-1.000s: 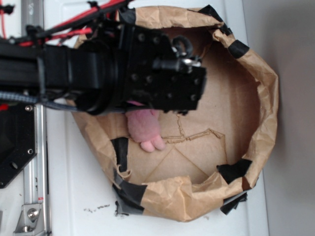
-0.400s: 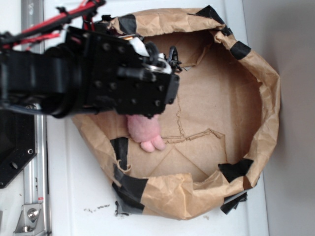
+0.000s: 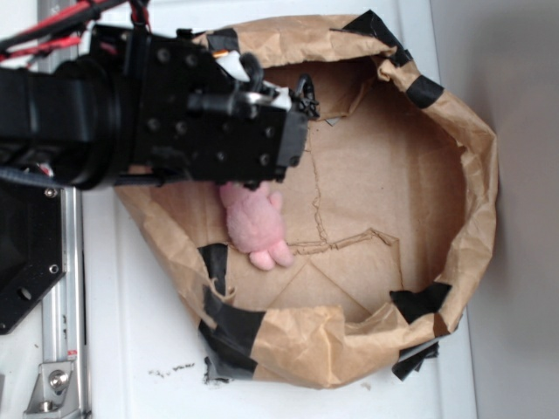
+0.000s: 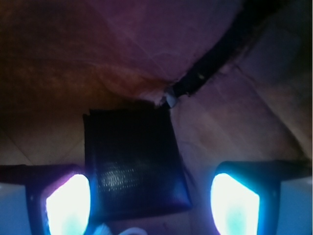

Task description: Grab the black box.

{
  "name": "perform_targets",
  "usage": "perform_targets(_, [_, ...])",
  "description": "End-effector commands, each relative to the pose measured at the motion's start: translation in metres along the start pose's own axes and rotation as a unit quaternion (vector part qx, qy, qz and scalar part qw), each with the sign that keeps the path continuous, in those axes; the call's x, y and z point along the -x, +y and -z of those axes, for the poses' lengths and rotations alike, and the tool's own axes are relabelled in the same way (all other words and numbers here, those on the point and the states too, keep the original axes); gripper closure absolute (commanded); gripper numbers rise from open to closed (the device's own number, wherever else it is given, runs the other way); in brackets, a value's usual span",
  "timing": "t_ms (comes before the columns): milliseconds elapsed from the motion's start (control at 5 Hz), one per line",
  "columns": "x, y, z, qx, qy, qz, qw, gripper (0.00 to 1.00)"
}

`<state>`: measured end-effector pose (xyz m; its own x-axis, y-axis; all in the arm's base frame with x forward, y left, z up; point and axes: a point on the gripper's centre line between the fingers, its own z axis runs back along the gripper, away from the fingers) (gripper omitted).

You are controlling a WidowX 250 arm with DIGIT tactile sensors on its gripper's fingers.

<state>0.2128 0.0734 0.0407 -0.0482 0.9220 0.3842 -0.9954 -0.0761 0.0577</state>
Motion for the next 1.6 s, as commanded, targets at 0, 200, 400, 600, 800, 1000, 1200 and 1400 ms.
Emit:
perform_targets(0, [-0.032, 0.024, 0.012, 0.027, 0.039, 0.053, 0.997, 0.0])
perform_targets(200, [-0.032, 0.026, 0.014, 0.02, 0.06, 0.042, 0.997, 0.0])
perform_targets(400, [-0.025, 0.026, 0.017, 0.01, 0.066, 0.035, 0.997, 0.0])
perform_targets(600, [-0.019, 0.024, 0.016, 0.01, 0.062, 0.033, 0.997, 0.0])
perform_targets(800, [-0.012, 0.015, 0.022, 0.005, 0.072, 0.035, 0.997, 0.0])
perform_targets(1000, [-0.005, 0.005, 0.035, -0.015, 0.081, 0.046, 0.996, 0.0])
perform_targets(1200, [-0.002, 0.009, 0.037, -0.008, 0.082, 0.041, 0.996, 1.0])
perform_targets(1400, [-0.005, 0.016, 0.031, -0.004, 0.089, 0.032, 0.996, 1.0])
